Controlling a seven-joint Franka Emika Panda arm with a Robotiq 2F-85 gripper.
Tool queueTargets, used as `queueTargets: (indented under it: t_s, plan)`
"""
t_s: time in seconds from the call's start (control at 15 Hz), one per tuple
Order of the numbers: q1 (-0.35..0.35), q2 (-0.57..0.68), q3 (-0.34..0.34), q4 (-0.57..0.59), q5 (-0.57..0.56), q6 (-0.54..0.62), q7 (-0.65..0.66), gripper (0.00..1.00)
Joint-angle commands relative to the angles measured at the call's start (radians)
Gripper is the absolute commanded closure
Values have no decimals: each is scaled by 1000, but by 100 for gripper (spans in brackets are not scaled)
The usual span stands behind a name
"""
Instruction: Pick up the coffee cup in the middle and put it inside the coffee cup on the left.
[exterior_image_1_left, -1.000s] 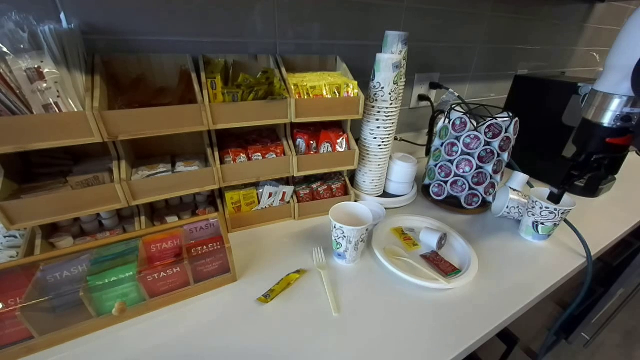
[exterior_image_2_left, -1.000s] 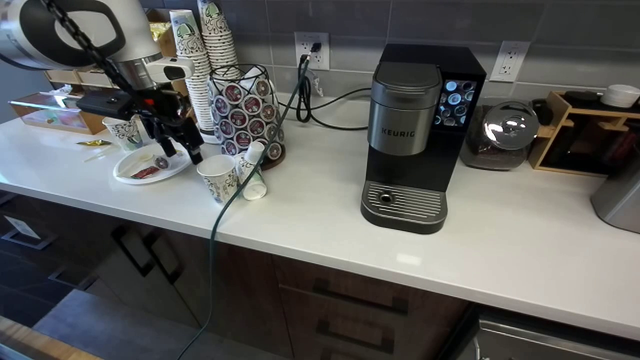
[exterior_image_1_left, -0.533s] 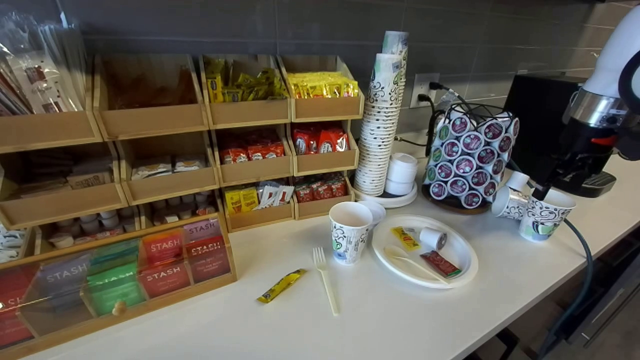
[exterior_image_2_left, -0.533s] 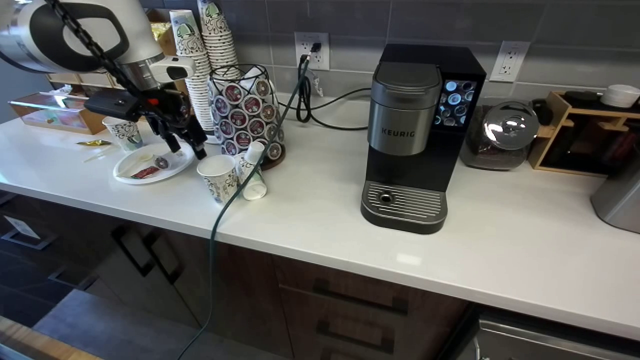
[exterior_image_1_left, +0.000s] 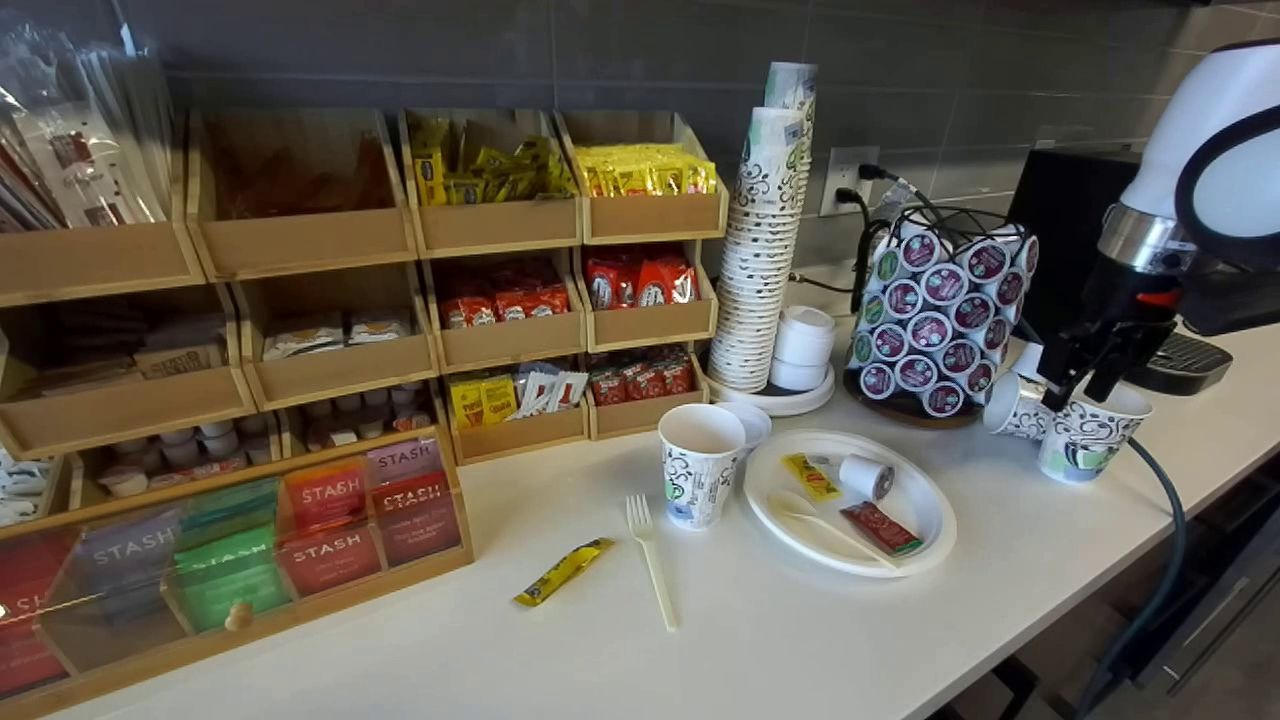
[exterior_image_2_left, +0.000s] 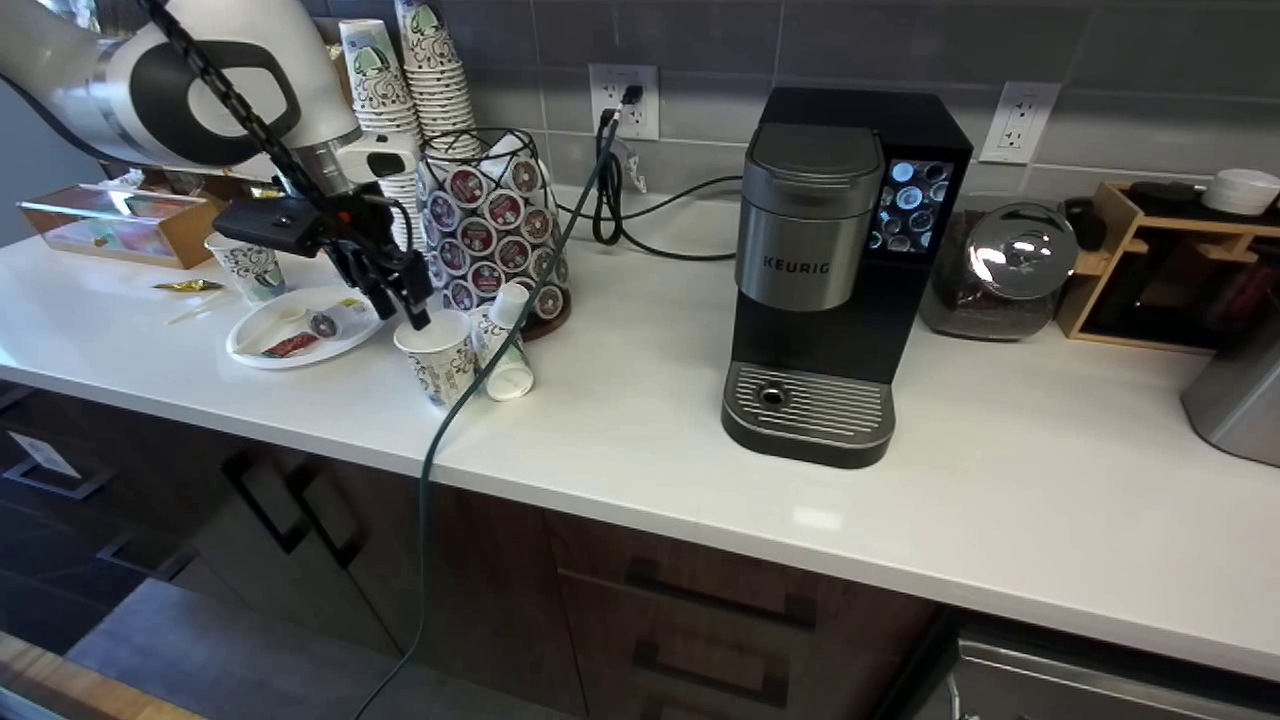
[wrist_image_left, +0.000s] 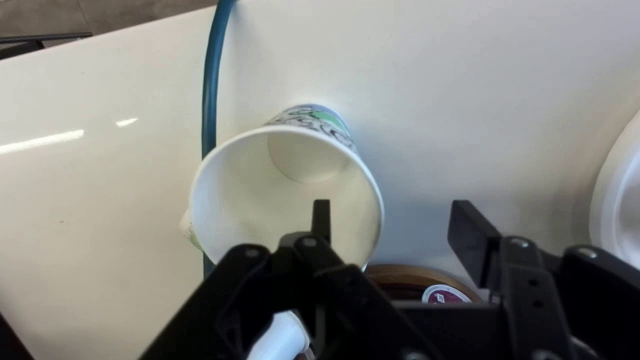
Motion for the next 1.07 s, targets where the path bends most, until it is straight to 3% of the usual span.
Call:
queueTargets:
  t_s: [0.0,0.33,0.67,0.87,1.0]
  plan:
    - [13,65,-24,48,-6,20,15,59]
    - [13,74,-41,74,-7,2,16,99]
    - [13,39,-47,62,-4,-50,9,99]
    - [-13,-107,-12,-26,137,-113,-234,99]
    - [10,-220,-7,-91,192,-135,-355,99]
